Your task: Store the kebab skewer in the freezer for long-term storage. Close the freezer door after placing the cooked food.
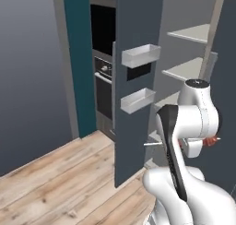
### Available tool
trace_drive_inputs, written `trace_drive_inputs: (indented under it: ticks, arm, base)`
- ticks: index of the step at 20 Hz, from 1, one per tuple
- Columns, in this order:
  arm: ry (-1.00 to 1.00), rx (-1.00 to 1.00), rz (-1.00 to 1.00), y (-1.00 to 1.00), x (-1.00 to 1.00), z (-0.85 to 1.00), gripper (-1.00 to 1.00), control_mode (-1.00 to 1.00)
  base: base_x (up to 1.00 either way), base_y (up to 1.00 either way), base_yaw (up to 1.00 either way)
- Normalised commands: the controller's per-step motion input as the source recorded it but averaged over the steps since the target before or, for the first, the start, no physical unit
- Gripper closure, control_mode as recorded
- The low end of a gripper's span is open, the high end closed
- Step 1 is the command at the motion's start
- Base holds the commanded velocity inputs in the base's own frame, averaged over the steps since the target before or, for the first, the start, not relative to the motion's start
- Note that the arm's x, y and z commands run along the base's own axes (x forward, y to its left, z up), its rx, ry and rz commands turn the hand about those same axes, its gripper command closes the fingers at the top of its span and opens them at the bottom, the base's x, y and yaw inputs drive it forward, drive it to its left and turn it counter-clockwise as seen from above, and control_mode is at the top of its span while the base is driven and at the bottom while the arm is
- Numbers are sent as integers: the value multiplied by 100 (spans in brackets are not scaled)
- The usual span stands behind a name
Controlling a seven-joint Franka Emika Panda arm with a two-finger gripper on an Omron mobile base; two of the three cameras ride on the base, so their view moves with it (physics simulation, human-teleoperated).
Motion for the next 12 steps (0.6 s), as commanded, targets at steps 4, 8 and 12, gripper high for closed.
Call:
trace_drive_inputs:
  ticks: [4, 8, 12]
  arm:
    - [0, 0, 0, 0, 0, 0, 100, 100]
    - [0, 0, 0, 0, 0, 0, 100, 100]
    - [0, 0, 0, 0, 0, 0, 100, 100]
  base:
    - [46, -1, -57]
    - [57, 2, -51]
    - [41, 11, -27]
